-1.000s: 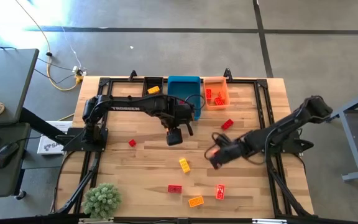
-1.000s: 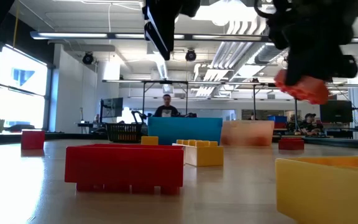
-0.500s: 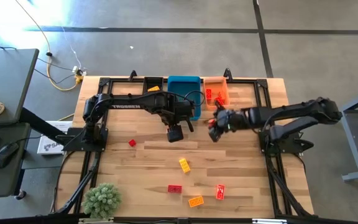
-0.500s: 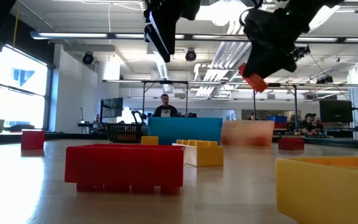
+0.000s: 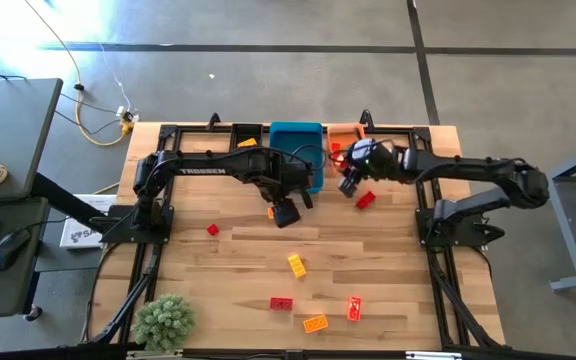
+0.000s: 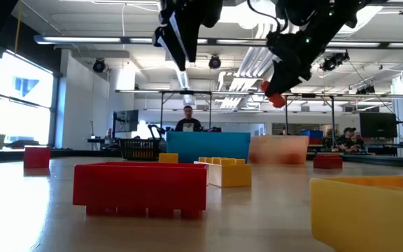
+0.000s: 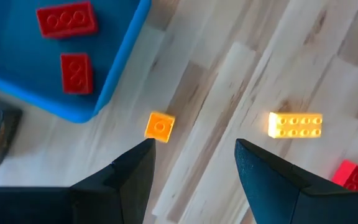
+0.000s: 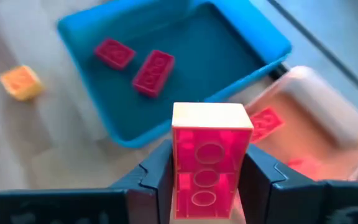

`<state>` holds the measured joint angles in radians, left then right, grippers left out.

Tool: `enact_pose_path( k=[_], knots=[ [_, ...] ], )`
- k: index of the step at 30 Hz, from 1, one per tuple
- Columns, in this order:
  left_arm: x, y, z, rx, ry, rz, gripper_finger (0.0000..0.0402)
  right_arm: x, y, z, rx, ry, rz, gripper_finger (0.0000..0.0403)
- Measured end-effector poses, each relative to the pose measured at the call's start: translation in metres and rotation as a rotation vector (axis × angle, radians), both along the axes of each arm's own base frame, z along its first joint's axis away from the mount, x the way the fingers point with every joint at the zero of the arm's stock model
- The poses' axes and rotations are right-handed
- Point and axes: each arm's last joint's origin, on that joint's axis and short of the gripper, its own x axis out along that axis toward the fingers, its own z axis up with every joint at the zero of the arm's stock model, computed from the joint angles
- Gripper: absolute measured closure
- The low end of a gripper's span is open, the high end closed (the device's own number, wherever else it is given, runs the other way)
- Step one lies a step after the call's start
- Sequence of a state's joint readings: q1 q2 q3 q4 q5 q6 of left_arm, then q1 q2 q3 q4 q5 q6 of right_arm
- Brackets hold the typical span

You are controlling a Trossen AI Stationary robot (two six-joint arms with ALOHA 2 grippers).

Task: Sort & place blocks by color
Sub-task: Put the orange game piece into the orange bin

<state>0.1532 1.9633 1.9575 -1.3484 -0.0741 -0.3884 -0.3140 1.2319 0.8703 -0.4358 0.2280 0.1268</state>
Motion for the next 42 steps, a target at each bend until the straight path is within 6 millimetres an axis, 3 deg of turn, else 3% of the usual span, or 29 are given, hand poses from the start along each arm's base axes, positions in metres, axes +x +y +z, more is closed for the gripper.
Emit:
enact_pose_path(
  k=[6,22,28,35,42],
  knots=[
    [-0.008,-0.002,-0.004,0.033,0.087,0.086,0.0194,0.001,-0.027,-0.009,-0.005,0.025,0.058,0.0294],
    [-0.025,-0.019,-0.072,-0.035,0.325,0.225,0.0194,-0.005,-0.081,-0.048,0.044,0.168,-0.023,0.0294],
    [-0.034,-0.028,-0.093,-0.090,0.415,0.234,0.0194,-0.008,-0.089,-0.052,0.061,0.170,-0.037,0.0290],
    [-0.044,-0.035,-0.107,-0.104,0.482,0.244,0.0194,-0.008,-0.090,-0.052,0.040,0.166,-0.049,0.0237],
    [-0.070,-0.039,-0.097,-0.105,0.459,0.287,0.0194,-0.008,-0.092,-0.050,-0.010,0.187,-0.101,0.0235]
  ],
)
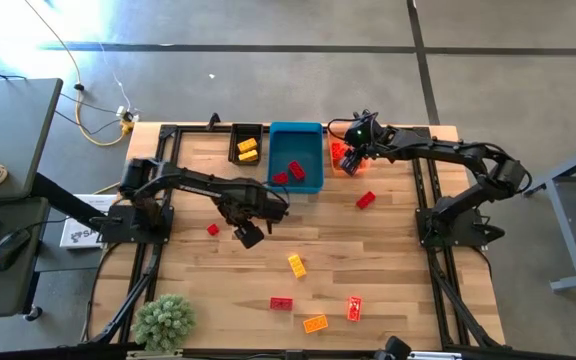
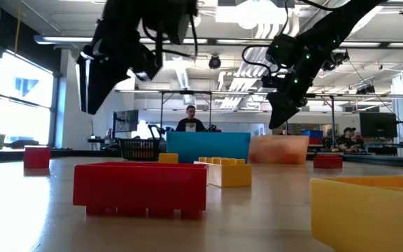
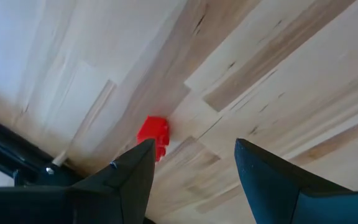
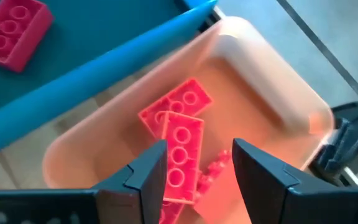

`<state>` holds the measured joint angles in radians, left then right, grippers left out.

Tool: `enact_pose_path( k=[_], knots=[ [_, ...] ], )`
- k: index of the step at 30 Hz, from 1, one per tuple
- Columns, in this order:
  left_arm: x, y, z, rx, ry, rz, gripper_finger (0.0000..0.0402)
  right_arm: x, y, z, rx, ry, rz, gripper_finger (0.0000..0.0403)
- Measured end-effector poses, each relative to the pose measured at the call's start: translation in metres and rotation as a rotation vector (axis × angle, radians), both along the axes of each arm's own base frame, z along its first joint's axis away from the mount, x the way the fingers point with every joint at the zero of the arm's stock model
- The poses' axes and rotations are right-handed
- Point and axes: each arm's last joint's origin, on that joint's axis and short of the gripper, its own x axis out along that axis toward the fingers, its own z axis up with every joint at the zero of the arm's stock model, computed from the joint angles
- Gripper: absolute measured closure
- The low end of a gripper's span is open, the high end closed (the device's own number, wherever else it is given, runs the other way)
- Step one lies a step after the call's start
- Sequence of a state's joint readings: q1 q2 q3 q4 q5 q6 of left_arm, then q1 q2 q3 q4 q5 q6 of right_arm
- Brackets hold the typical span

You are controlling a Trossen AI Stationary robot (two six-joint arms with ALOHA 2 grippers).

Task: Sort & place blocks by color
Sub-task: Put the orange game piece into the orange bin, then put the red game piece into the blue bin

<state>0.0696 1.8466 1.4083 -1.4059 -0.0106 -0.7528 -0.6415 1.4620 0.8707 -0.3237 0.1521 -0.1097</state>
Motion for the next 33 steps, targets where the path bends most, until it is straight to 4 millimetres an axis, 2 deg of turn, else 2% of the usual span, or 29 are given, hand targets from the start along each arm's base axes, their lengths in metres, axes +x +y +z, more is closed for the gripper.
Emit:
enact_pose_path(
  k=[4,9,15,21,33],
  knots=[
    [-0.023,-0.002,0.014,0.018,-0.061,0.052,0.0194,0.000,0.000,0.000,0.001,-0.002,-0.004,0.0235],
    [-0.048,-0.007,0.018,0.007,-0.142,0.102,0.0194,0.001,0.001,0.000,0.031,-0.035,-0.029,0.0234],
    [-0.068,-0.009,-0.002,0.005,-0.176,0.148,0.0194,0.002,0.002,0.000,0.072,-0.072,-0.037,0.0234],
    [-0.076,-0.005,-0.028,0.021,-0.135,0.182,0.0194,0.004,0.005,0.000,0.089,-0.081,-0.034,0.0233],
    [-0.090,-0.006,-0.056,-0.006,-0.127,0.193,0.0194,0.013,0.019,0.000,0.118,-0.098,-0.009,0.0233]
  ],
)
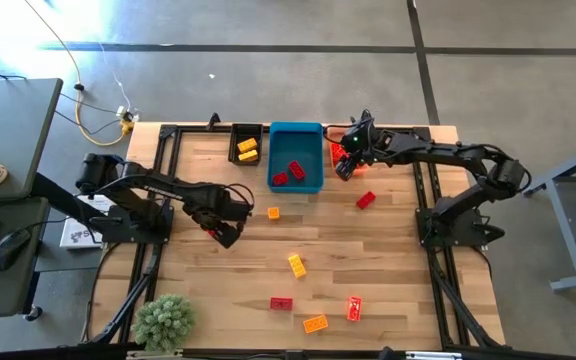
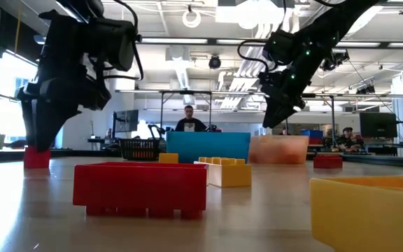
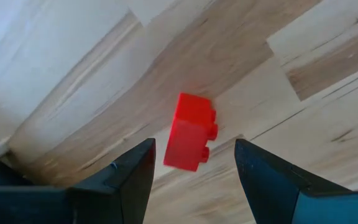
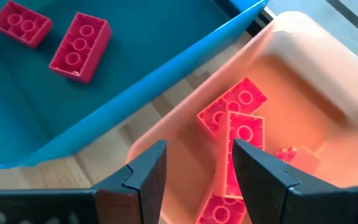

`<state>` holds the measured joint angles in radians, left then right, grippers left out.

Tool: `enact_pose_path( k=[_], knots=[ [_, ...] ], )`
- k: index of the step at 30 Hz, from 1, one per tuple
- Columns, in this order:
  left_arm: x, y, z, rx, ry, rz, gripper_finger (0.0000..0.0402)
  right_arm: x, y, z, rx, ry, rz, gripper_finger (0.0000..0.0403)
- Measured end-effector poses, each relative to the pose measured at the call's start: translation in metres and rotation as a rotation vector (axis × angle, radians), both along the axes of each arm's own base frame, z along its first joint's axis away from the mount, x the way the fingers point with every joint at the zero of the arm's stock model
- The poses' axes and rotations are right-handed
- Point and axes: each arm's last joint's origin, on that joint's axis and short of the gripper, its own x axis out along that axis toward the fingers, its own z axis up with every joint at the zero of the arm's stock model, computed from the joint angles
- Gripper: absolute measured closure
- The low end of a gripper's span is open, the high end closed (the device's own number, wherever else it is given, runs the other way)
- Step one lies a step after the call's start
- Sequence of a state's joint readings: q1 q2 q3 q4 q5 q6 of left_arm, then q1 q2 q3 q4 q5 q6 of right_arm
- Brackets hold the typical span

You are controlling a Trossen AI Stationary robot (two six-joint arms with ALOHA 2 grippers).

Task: Sort & place blocks by color
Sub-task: Put the red game piece into the blue bin

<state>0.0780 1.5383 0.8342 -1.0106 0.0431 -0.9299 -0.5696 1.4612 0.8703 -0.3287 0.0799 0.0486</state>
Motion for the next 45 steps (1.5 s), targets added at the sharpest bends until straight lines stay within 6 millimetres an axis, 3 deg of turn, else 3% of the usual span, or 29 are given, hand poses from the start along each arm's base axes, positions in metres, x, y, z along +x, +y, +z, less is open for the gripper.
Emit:
enact_pose_path(
  k=[8,19,25,35,45],
  knots=[
    [-0.006,-0.001,-0.012,-0.017,-0.004,-0.013,0.0206,0.004,0.007,0.000,0.018,-0.014,0.003,0.0233],
    [-0.013,-0.002,-0.022,-0.013,0.014,0.013,0.0334,0.007,0.012,0.000,0.015,-0.012,0.033,0.0233],
    [-0.011,-0.002,-0.022,-0.022,-0.011,0.040,0.0368,0.007,0.012,0.000,0.004,-0.003,0.051,0.0233],
    [-0.011,-0.002,-0.022,-0.029,-0.007,0.080,0.0368,0.007,0.012,0.000,0.003,-0.002,0.055,0.0233],
    [-0.020,0.003,-0.020,-0.048,0.079,0.043,0.0305,0.008,0.012,0.000,0.029,-0.020,0.050,0.0233]
  ],
)
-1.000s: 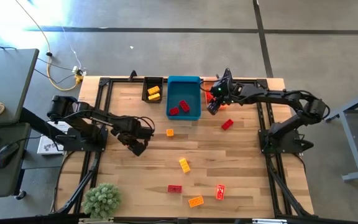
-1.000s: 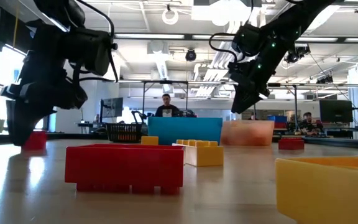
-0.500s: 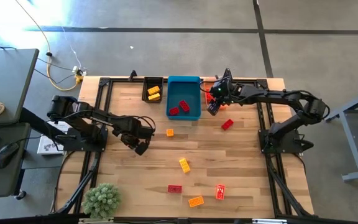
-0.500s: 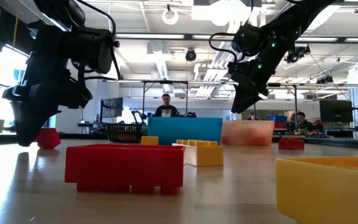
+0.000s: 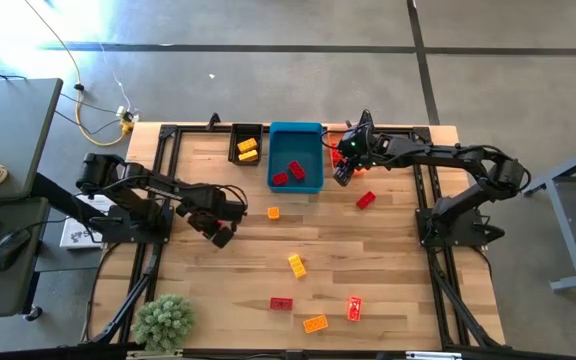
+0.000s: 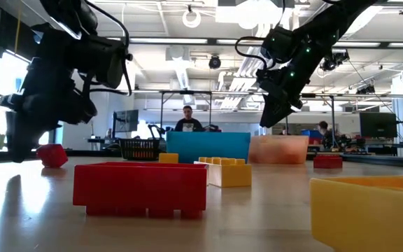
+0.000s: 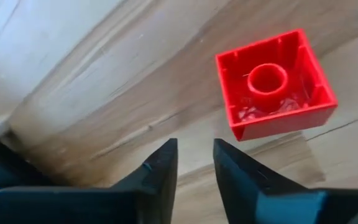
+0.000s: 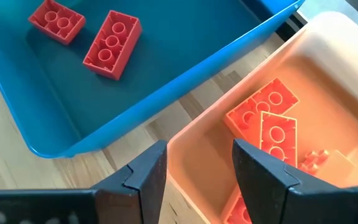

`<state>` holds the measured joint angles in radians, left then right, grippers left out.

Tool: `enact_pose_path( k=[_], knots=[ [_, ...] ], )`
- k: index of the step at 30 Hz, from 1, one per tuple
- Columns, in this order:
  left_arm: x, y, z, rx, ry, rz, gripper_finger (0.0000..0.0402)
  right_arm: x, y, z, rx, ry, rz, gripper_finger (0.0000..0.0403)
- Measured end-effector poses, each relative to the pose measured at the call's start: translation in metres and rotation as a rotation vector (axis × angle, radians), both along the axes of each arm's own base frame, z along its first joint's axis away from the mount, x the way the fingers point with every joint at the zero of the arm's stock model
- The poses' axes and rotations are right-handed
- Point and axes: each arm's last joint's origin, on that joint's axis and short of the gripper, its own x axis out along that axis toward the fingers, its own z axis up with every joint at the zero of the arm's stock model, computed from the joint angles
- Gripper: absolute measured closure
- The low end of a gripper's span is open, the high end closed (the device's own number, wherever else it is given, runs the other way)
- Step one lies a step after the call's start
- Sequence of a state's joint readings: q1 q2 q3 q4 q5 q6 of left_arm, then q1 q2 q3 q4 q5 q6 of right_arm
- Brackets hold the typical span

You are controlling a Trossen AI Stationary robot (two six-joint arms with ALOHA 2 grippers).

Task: Sort & place blocks by color
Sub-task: Put the red game piece into the blue bin

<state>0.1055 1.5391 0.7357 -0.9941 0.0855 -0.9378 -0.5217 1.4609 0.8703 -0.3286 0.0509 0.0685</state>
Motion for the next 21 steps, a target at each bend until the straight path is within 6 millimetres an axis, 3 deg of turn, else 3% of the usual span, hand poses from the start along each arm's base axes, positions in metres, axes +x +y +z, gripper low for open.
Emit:
enact_pose_path(
  k=[7,21],
  knots=[
    [0.0003,-0.0030,0.0000,-0.037,-0.021,-0.219,0.0279,-0.0001,0.0001,-0.0001,0.003,0.000,-0.001,0.0233],
    [0.0032,-0.0076,-0.0004,-0.020,-0.050,-0.513,0.0277,-0.0001,0.0002,-0.0002,0.035,-0.020,-0.048,0.0233]
  ],
)
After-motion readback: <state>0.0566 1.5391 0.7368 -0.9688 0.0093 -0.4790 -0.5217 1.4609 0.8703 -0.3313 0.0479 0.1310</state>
